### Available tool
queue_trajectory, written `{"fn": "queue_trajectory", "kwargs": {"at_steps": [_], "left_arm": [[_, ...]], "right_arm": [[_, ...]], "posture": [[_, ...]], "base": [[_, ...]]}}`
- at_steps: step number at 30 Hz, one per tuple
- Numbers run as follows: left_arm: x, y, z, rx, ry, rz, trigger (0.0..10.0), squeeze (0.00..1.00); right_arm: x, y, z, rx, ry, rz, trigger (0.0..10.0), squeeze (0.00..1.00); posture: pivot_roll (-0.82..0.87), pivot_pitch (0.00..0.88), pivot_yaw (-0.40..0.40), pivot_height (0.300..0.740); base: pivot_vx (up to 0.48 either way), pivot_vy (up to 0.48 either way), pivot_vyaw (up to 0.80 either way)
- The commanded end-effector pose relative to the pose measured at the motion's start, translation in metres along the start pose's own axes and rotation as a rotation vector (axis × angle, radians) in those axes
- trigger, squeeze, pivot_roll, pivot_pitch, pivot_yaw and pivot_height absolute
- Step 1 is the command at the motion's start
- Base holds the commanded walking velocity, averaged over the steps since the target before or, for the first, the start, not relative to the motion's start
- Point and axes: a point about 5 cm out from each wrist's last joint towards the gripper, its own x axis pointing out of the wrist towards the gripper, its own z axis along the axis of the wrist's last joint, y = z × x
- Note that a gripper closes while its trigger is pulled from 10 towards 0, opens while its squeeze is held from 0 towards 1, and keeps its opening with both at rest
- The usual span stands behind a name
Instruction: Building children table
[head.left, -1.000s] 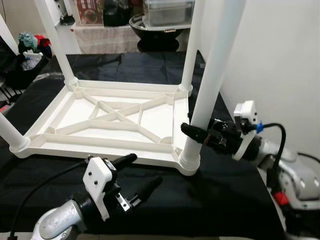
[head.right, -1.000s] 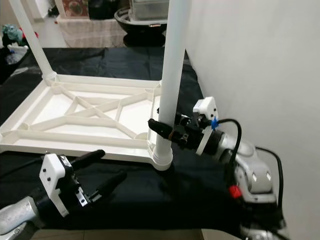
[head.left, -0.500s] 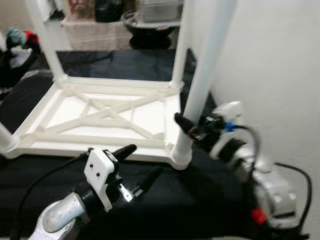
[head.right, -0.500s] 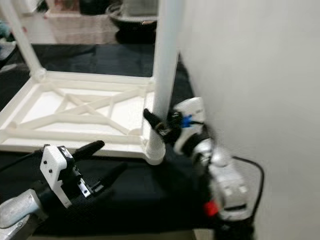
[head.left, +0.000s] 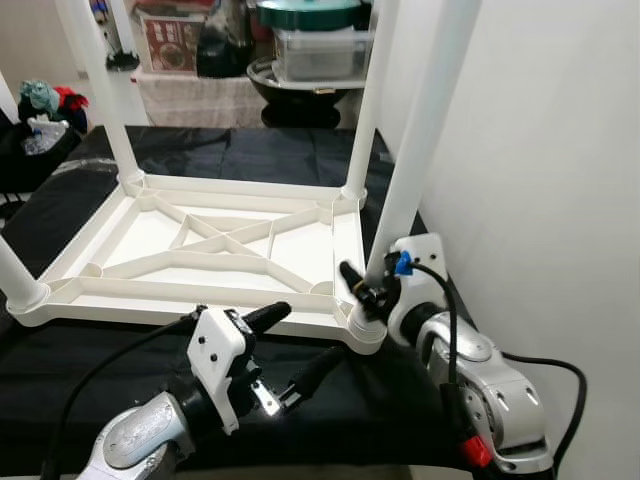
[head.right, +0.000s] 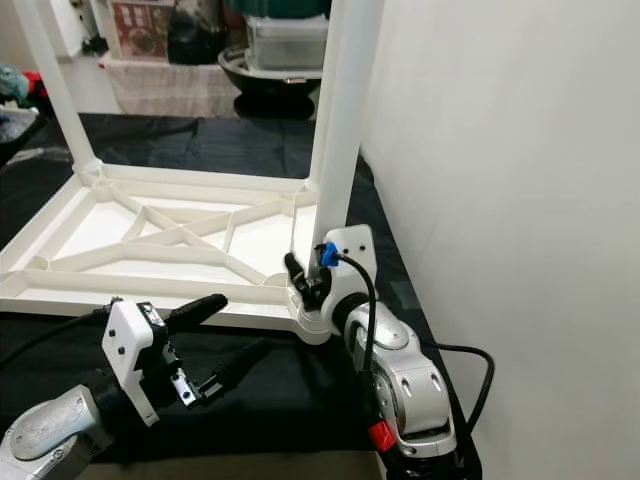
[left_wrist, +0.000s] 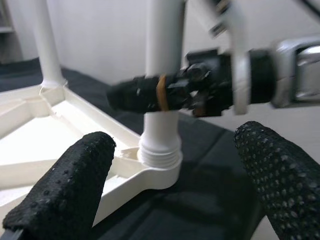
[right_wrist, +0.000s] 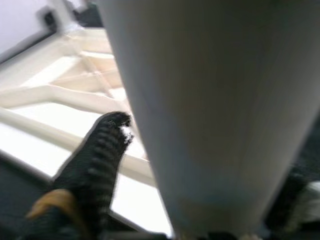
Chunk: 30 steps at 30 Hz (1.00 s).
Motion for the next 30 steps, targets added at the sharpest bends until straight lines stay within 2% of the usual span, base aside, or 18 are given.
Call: {"fn": "queue_trajectory", "kwargs": {"at_steps": [1, 2, 3, 5, 7, 9, 11, 12, 17, 18, 19, 20, 24, 25, 26, 28, 29, 30], "left_arm": [[0.001, -0.001, -0.002, -0.001, 0.005, -0.004, 10.0, 0.00], [0.001, -0.002, -0.002, -0.001, 0.005, -0.005, 10.0, 0.00], [0.001, -0.002, -0.002, -0.001, 0.005, -0.005, 10.0, 0.00], [0.001, -0.002, -0.001, -0.001, 0.005, -0.011, 10.0, 0.00], [0.001, -0.002, -0.001, -0.001, 0.005, -0.011, 10.0, 0.00], [-0.001, -0.003, 0.000, -0.002, 0.009, -0.012, 10.0, 0.00], [-0.001, -0.003, 0.000, -0.001, 0.010, -0.012, 10.0, 0.00], [-0.002, -0.004, 0.000, -0.002, 0.010, -0.014, 10.0, 0.00], [-0.001, -0.005, 0.002, 0.004, 0.009, -0.019, 10.0, 0.00], [-0.001, -0.005, 0.004, 0.006, 0.006, -0.020, 10.0, 0.00], [-0.001, -0.005, 0.004, 0.006, 0.006, -0.020, 10.0, 0.00], [-0.001, -0.005, 0.005, 0.009, 0.004, -0.020, 10.0, 0.00], [-0.002, -0.005, 0.007, 0.014, 0.002, -0.015, 10.0, 0.00], [-0.004, -0.005, 0.007, 0.016, 0.004, -0.011, 10.0, 0.00], [-0.004, -0.005, 0.007, 0.016, 0.004, -0.011, 10.0, 0.00], [-0.005, -0.005, 0.007, 0.018, 0.009, -0.007, 10.0, 0.00], [-0.005, -0.005, 0.007, 0.018, 0.009, -0.007, 10.0, 0.00], [-0.006, -0.006, 0.007, 0.017, 0.010, -0.005, 10.0, 0.00]], "right_arm": [[0.003, 0.011, 0.005, 0.021, -0.026, 0.088, 10.0, 1.00], [-0.001, 0.020, 0.018, 0.035, -0.092, 0.246, 10.0, 1.00], [-0.001, 0.020, 0.018, 0.035, -0.092, 0.246, 10.0, 1.00], [-0.018, 0.003, 0.038, -0.095, -0.135, 0.508, 10.0, 1.00], [-0.018, 0.003, 0.038, -0.095, -0.135, 0.508, 10.0, 1.00], [-0.028, -0.026, 0.052, -0.186, -0.104, 0.593, 10.0, 1.00], [-0.030, -0.034, 0.055, -0.195, -0.096, 0.605, 10.0, 1.00], [-0.029, -0.045, 0.061, -0.183, -0.092, 0.653, 10.0, 1.00], [-0.014, -0.052, 0.071, -0.203, -0.108, 0.680, 10.0, 1.00], [-0.009, -0.051, 0.076, -0.218, -0.117, 0.700, 10.0, 0.10], [-0.009, -0.051, 0.076, -0.218, -0.117, 0.700, 10.0, 0.10], [-0.007, -0.051, 0.081, -0.205, -0.131, 0.749, 10.0, 0.00], [-0.009, -0.055, 0.094, -0.179, -0.171, 0.891, 10.0, 0.00], [-0.011, -0.057, 0.098, -0.170, -0.191, 0.934, 4.9, 0.00], [-0.011, -0.057, 0.098, -0.170, -0.191, 0.934, 4.9, 0.00], [-0.014, -0.060, 0.103, -0.165, -0.206, 0.991, 2.1, 0.00], [-0.014, -0.060, 0.103, -0.165, -0.206, 0.991, 2.1, 0.00], [-0.016, -0.061, 0.103, -0.166, -0.206, 1.015, 0.0, 0.00]], "posture": [[-0.09, 0.076, -0.068, 0.740], [-0.09, 0.076, -0.067, 0.740], [-0.09, 0.076, -0.067, 0.740], [-0.08, 0.083, -0.066, 0.740], [-0.08, 0.083, -0.066, 0.740], [-0.07, 0.089, -0.063, 0.740], [-0.06, 0.091, -0.064, 0.740], [-0.06, 0.094, -0.062, 0.740], [-0.04, 0.094, -0.062, 0.740], [-0.04, 0.097, -0.062, 0.740], [-0.04, 0.097, -0.062, 0.740], [-0.03, 0.095, -0.064, 0.740], [-0.01, 0.094, -0.073, 0.740], [-0.01, 0.095, -0.074, 0.740], [-0.01, 0.095, -0.074, 0.740], [0.00, 0.095, -0.080, 0.740], [0.00, 0.095, -0.080, 0.740], [0.00, 0.097, -0.081, 0.740]], "base": [[0.000, 0.000, 0.00], [0.000, 0.000, 0.00], [0.000, 0.000, 0.00], [0.000, 0.000, 0.00], [0.000, 0.000, 0.00], [0.000, 0.000, 0.00], [0.000, 0.000, 0.00], [0.000, 0.000, 0.00], [0.000, 0.000, 0.00], [0.000, 0.000, 0.00], [0.000, 0.000, 0.00], [0.000, 0.000, 0.00], [0.000, 0.000, 0.00], [0.000, 0.000, 0.00], [0.000, 0.000, 0.00], [0.000, 0.000, 0.00], [0.000, 0.000, 0.00], [0.000, 0.000, 0.00]]}}
